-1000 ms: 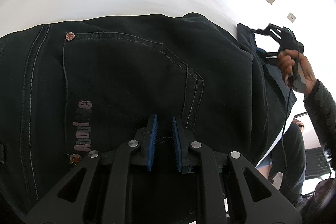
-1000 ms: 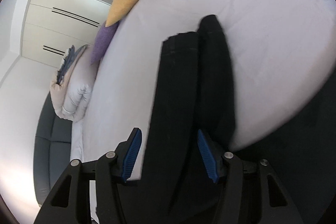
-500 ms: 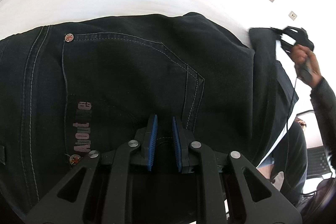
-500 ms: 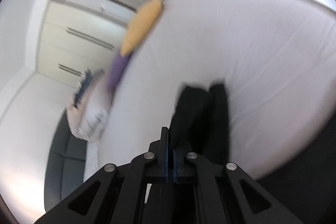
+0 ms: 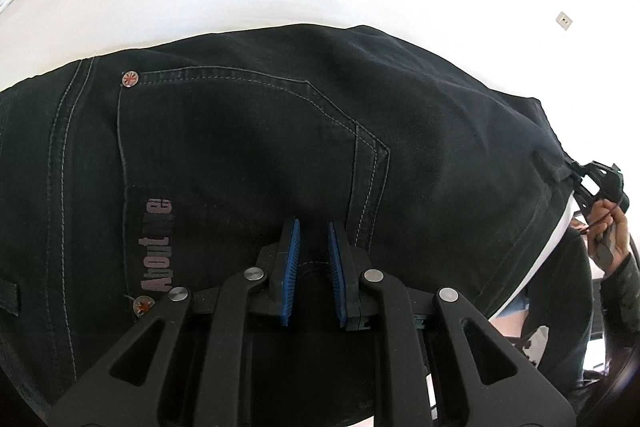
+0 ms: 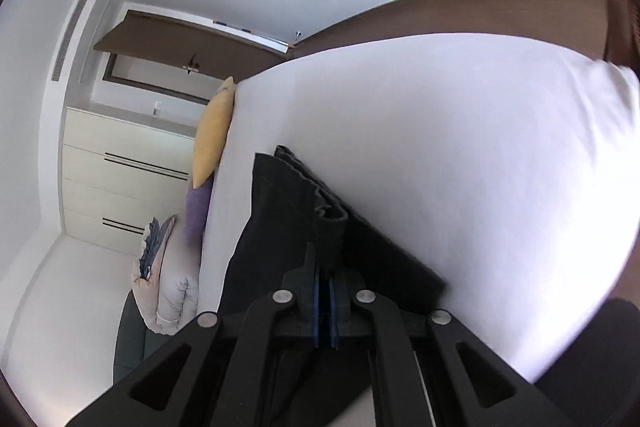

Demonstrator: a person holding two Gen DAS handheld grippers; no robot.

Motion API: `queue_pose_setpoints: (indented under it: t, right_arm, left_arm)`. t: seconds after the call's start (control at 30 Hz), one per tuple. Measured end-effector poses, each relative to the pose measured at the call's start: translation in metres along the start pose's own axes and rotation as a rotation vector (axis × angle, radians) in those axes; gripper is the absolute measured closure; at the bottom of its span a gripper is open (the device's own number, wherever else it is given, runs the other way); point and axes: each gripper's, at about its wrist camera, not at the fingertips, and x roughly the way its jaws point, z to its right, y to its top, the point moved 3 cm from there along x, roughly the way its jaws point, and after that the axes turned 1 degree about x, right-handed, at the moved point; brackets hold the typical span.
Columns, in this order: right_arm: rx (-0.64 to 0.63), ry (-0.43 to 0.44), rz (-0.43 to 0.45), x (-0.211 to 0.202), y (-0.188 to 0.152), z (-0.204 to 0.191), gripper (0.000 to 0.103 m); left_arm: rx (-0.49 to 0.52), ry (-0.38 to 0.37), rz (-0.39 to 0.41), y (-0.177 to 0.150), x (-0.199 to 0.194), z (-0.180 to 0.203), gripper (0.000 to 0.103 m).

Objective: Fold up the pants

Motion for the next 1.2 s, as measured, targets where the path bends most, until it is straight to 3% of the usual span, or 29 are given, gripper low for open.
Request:
queue_pose_setpoints:
  t: [0.03, 0.13, 0.2, 0.23, 0.3, 0.57, 0.83, 0.93, 1.0, 1.03, 1.07, 1.1, 1.13, 1.2]
  right_arm:
    - [0.015, 0.010, 0.007, -0.002, 0.000, 0.000, 0.095]
    - [0.083, 0.091, -0.003, 0.001, 0.002, 0.003, 0.066]
    - [0.056, 0.079, -0.005, 0.003, 0.005, -0.002, 0.065]
    - [0.016, 0.063, -0.001, 0.004, 0.008, -0.006, 0.066]
    - [-0.024, 0.016, -0.011, 0.006, 0.010, -0.008, 0.096]
    - [0.078, -0.034, -0.025, -0.017, 0.013, 0.013, 0.098]
    - [0.087, -0.033, -0.037, -0.022, 0.011, 0.027, 0.099]
    - [0.122, 0.010, -0.058, -0.021, 0.012, 0.030, 0.099]
    - [0.119, -0.007, -0.049, -0.029, 0.014, 0.029, 0.096]
    - [0.075, -0.063, 0.004, -0.043, 0.019, 0.025, 0.089]
    - [0.042, -0.132, 0.047, -0.056, 0.023, 0.022, 0.065]
    - [0.018, -0.152, 0.084, -0.068, 0.025, 0.016, 0.056]
    - [-0.010, -0.126, 0.086, -0.074, 0.024, 0.008, 0.052]
    - [-0.109, -0.080, -0.018, -0.073, 0.008, -0.019, 0.052]
  left_arm:
    - [-0.002, 0.003, 0.001, 0.001, 0.000, 0.001, 0.088]
    - [-0.004, 0.012, 0.003, 0.000, 0.000, 0.004, 0.088]
    - [-0.002, 0.019, 0.002, 0.001, 0.000, 0.005, 0.088]
    - [0.000, 0.021, 0.001, 0.001, 0.001, 0.006, 0.088]
    - [0.002, 0.020, -0.001, 0.001, 0.000, 0.007, 0.088]
    - [0.036, 0.015, -0.050, 0.010, 0.002, 0.008, 0.088]
    - [0.040, 0.004, -0.049, 0.014, 0.005, 0.009, 0.088]
    - [0.023, -0.013, -0.034, 0.011, 0.004, 0.004, 0.088]
    - [0.011, -0.025, -0.026, 0.009, 0.003, 0.000, 0.088]
    - [0.007, -0.028, -0.023, 0.009, 0.003, -0.001, 0.088]
    - [0.006, -0.030, -0.020, 0.008, 0.003, -0.001, 0.088]
    - [0.005, -0.029, -0.018, 0.008, 0.004, -0.001, 0.088]
    - [0.006, -0.027, -0.017, 0.008, 0.004, 0.000, 0.088]
    - [0.006, -0.025, -0.015, 0.008, 0.004, 0.000, 0.088]
